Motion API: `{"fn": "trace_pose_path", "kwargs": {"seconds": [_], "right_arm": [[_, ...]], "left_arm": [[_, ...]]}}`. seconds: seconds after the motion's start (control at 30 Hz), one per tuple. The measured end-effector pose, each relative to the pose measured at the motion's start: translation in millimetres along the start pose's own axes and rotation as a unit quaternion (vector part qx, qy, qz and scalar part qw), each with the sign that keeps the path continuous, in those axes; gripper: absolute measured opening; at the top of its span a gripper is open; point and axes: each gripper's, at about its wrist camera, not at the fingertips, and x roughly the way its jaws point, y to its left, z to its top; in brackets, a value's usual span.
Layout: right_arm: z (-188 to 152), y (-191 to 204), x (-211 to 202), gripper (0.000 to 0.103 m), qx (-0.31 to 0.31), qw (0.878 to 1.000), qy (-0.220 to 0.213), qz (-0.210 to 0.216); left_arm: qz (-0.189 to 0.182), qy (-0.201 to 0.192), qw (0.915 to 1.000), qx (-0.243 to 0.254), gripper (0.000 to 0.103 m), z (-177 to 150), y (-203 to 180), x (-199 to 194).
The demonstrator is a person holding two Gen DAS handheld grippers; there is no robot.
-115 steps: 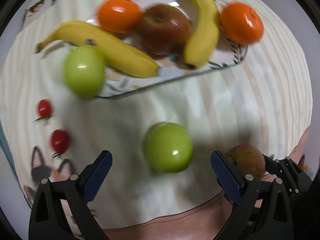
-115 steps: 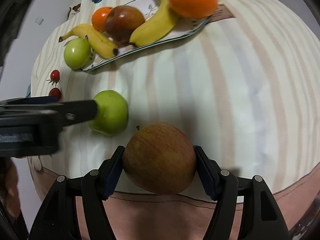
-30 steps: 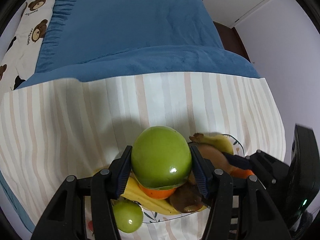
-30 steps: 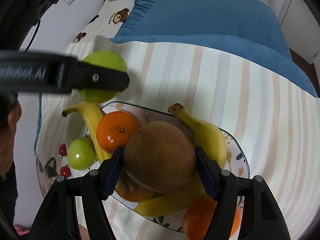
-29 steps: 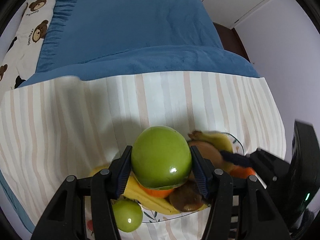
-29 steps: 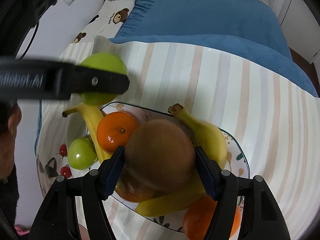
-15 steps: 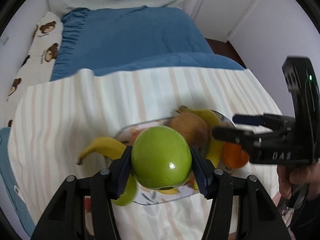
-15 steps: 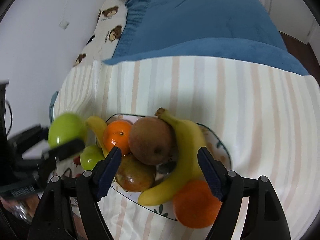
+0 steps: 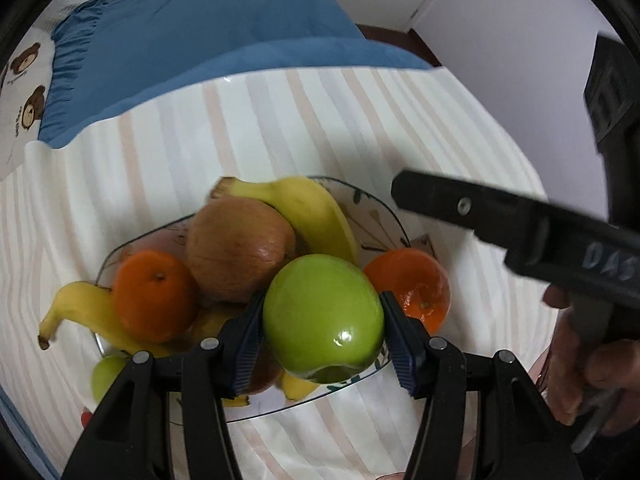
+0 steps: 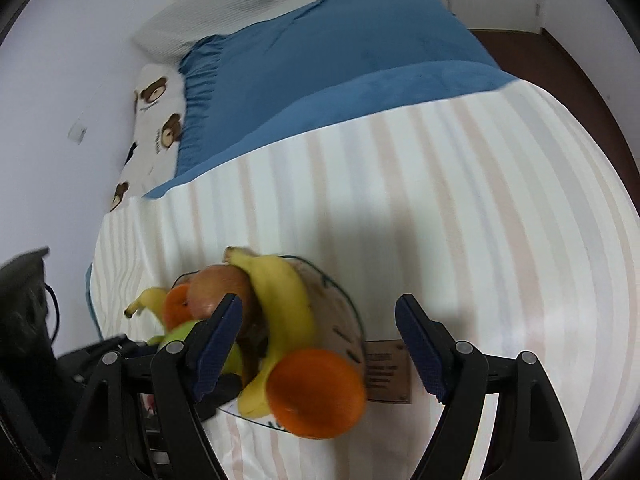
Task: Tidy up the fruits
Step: 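Carry both apples onto the floral plate and open both tools, then lift both open tools away from the plate toward the cherry tomatoes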
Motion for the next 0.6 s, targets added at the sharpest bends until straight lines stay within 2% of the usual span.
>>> {"fn": "trace_pose_path", "kwargs": {"seconds": [0.13,0.3,0.5,0.6], "right_arm": [[-2,-4,-3,0.081,0.001,1.000,-0.005,-0.008],[-4,-3,-8,0.081,-0.002,1.000,-0.009,-0.015],[-13,-3,-20,0.081,-0.009,0.999,-0.022,-0.026],[-20,1,-29,0.082,-0.023,0.998,-0.037,-0.047]], "left_arm": [[0.023,-0.012,0.9997,0.003,0.056,4,-7,-1],[0.027,-0.011,0.9995,-0.011,0.056,10,-6,1],[0.061,-0.029,0.9975,-0.021,0.059,1,-5,-8],[0.086,-0.055,0.9942,-0.032,0.068,-13,4,-30]]}}
